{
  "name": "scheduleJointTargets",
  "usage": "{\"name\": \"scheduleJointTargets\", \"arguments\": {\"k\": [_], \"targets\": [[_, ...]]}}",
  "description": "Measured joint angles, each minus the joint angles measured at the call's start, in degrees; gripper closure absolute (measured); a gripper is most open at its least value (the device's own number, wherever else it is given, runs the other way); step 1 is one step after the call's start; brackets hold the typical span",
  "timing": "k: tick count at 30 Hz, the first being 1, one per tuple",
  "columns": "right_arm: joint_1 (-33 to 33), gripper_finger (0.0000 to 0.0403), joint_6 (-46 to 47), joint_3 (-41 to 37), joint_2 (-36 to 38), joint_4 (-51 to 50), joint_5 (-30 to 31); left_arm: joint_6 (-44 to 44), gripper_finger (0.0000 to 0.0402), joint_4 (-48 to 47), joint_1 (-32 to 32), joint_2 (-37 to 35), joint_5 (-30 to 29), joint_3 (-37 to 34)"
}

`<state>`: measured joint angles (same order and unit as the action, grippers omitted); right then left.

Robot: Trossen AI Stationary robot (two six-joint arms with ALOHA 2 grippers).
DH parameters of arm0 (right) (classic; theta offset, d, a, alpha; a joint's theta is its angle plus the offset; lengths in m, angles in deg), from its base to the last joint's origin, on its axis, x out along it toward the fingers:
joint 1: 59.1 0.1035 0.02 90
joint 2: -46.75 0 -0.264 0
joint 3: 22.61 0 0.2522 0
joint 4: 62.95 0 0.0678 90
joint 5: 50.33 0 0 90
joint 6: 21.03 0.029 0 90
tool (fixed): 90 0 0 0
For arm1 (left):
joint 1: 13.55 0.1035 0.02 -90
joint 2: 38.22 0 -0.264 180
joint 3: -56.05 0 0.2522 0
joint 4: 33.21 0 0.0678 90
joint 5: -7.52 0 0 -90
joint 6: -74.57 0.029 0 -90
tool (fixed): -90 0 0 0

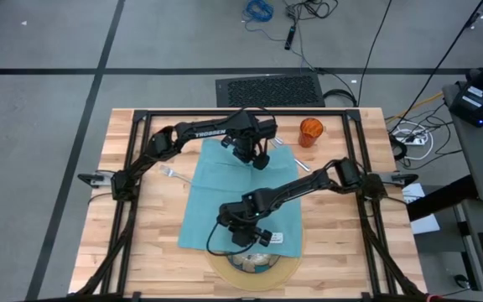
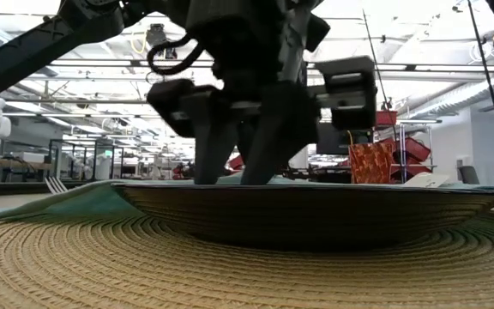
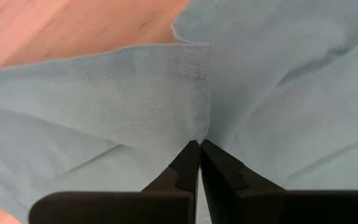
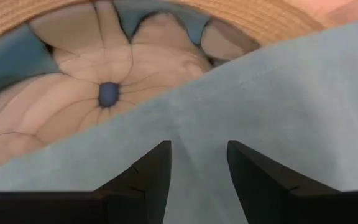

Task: Set table place
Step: Fold the blue napkin

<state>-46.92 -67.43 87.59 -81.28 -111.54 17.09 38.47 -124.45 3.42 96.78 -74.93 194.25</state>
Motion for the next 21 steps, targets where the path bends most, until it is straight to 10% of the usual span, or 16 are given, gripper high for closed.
{"name": "scheduleJointTargets", "arguments": {"k": [10, 21], "targets": [[-0.57, 0.0262, -0.38, 2.76, -3.34, -3.27, -1.24, 0.46, 0.0402, 0.03, -0.40, 0.00, 1.27, 0.00], [-0.44, 0.0399, -2.09, 2.65, -3.54, -4.61, -0.45, 0.96, 0.0402, 0.05, -0.66, 0.00, 1.18, 0.00]]}}
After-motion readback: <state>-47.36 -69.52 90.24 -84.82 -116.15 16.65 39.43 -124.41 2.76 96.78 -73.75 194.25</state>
